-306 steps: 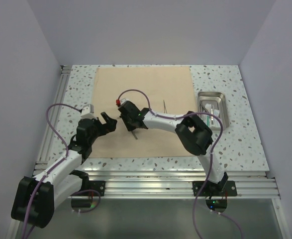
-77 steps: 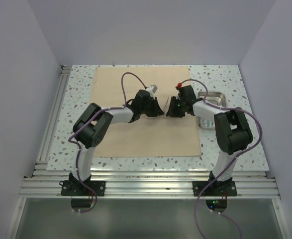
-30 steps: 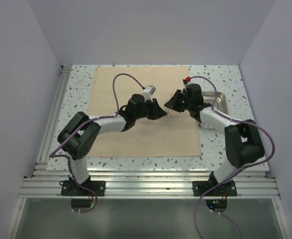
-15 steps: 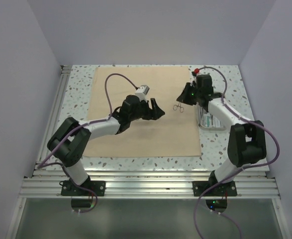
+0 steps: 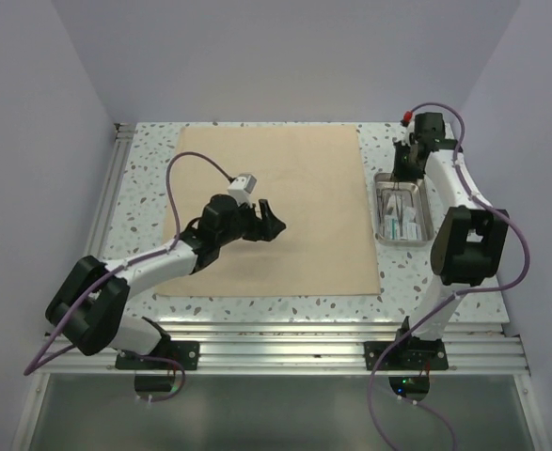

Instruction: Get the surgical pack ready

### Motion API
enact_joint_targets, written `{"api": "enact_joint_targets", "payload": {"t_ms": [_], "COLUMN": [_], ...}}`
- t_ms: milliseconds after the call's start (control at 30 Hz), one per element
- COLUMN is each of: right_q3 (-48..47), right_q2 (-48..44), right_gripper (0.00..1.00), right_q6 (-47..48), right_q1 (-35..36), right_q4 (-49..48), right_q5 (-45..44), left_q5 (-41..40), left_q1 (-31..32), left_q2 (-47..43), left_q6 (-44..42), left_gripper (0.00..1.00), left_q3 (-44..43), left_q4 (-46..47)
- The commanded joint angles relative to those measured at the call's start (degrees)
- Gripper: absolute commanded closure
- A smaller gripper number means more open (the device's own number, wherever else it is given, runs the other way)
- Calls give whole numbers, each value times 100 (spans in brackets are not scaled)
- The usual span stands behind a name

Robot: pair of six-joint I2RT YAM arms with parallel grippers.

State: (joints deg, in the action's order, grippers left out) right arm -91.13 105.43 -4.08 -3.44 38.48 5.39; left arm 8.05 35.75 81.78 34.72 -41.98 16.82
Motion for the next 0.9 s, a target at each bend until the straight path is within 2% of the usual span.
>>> {"api": "enact_joint_targets", "payload": {"t_ms": [0, 133, 267, 433, 633, 867], "right_q3": [-21, 376, 412, 553, 544, 562], "right_q2": [57, 118, 399, 479, 497, 479], "right_gripper": [100, 100, 100, 98, 75, 71], "right_q6": [794, 1014, 1084, 1128, 1050, 1005], "right_q1": [1, 1, 28, 247, 300, 458], "right_q4": [416, -129, -95, -271, -218, -139], "right_q5": [-889, -1031, -1031, -1513, -1681, -1822], "left_q5": [-32, -234, -339, -506, -665, -797], "left_q1": [-6, 2, -6, 2, 2, -6], "left_q2": [-381, -742, -804, -812, -997, -1155], "left_q6": [-159, -167, -202, -255, -378, -457], "left_gripper": [26, 26, 26, 26, 26, 26], "left_q3": [356, 847, 1077, 1288, 1385, 1455], "left_q4": [93, 383, 577, 779, 770, 700]}}
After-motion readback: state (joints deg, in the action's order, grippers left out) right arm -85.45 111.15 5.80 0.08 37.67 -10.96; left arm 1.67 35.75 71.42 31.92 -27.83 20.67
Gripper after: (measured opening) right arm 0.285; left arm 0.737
